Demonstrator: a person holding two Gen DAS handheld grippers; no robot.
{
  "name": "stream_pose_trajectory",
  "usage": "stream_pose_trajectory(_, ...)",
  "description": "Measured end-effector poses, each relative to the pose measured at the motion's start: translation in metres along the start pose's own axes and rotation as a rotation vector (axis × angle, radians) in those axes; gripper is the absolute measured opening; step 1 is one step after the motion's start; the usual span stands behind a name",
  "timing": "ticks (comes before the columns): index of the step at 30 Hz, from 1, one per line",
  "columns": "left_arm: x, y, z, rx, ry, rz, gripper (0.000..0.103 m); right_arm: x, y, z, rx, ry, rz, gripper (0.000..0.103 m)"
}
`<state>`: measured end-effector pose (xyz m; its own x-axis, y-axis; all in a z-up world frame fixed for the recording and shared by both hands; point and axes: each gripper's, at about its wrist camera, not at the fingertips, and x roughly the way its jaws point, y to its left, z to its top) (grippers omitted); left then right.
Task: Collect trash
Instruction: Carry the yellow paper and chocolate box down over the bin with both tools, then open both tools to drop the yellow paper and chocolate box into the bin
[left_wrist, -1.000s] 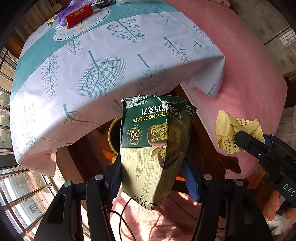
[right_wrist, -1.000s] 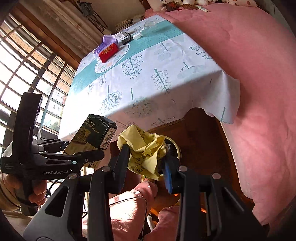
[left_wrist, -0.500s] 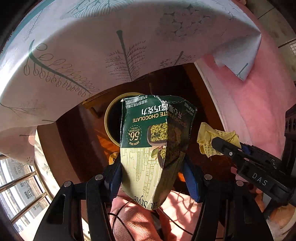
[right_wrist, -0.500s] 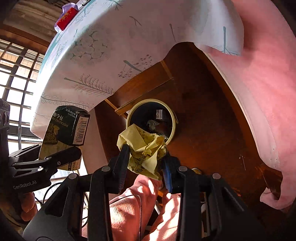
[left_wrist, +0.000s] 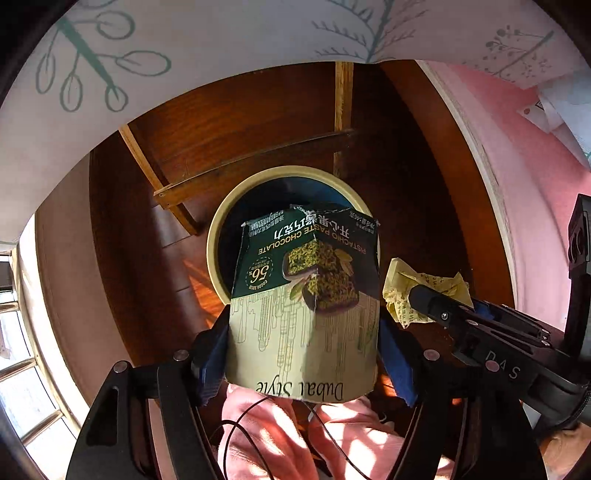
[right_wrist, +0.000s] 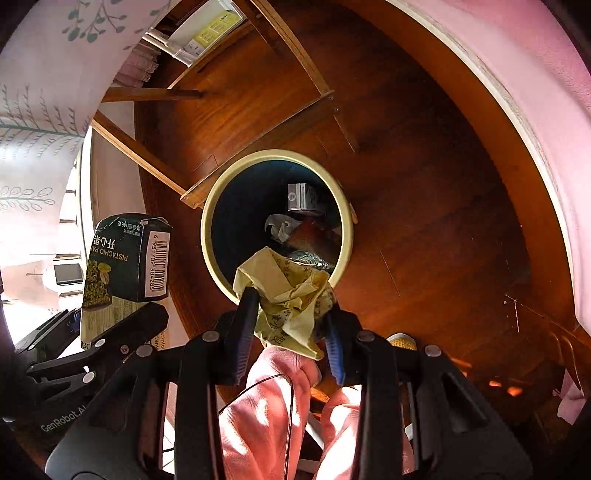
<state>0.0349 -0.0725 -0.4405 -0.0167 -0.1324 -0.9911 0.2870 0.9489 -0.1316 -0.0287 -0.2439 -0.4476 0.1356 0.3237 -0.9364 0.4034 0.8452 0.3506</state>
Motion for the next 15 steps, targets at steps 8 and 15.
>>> stream_pose_trajectory(8, 0.019, 0.024, 0.004, -0.046, -0.018, 0.032, 0.090, 0.052, 0.004, 0.021, 0.004, -0.003, 0.001, 0.032)
stream_pose_trajectory(15, -0.003, 0.049, 0.014, -0.062, -0.095, 0.047, 0.090, 0.063, 0.022, 0.036, -0.016, -0.032, 0.003, 0.056)
